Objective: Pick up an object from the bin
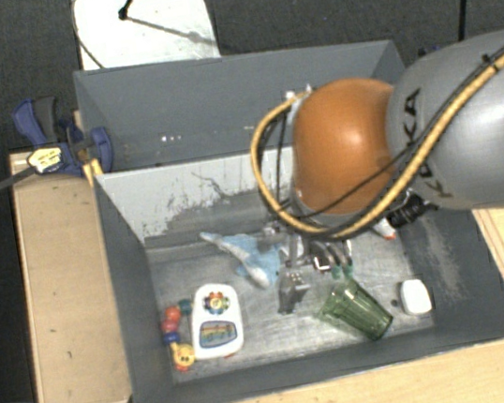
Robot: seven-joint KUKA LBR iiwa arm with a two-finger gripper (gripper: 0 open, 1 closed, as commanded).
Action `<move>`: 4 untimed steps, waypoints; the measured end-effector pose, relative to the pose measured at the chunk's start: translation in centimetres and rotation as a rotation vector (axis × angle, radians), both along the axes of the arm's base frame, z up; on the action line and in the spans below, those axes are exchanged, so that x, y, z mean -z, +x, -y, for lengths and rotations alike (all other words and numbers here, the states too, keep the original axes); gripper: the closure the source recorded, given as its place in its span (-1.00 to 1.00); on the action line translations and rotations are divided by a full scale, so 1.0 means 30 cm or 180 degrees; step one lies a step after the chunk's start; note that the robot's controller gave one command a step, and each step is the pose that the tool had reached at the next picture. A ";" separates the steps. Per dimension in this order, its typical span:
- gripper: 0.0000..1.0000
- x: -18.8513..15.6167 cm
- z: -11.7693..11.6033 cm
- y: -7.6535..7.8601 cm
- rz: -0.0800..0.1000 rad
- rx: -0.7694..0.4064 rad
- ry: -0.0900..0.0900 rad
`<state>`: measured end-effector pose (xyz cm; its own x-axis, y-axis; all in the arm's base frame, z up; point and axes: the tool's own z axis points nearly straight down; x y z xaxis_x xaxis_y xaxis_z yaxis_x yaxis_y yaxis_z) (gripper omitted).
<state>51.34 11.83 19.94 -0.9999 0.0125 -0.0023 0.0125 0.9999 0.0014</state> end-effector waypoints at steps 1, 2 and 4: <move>1.00 0.000 0.000 0.000 0.0000 0.0004 0.0000; 1.00 0.000 0.000 0.000 0.0000 0.0006 0.0000; 1.00 0.254 0.022 0.044 -0.0016 -0.0010 -0.0004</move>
Offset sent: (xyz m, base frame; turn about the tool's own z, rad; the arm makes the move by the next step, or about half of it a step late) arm 0.0000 0.0000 0.0000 0.0000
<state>52.67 11.17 12.32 -1.0000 0.0092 0.0026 0.0092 1.0000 0.0002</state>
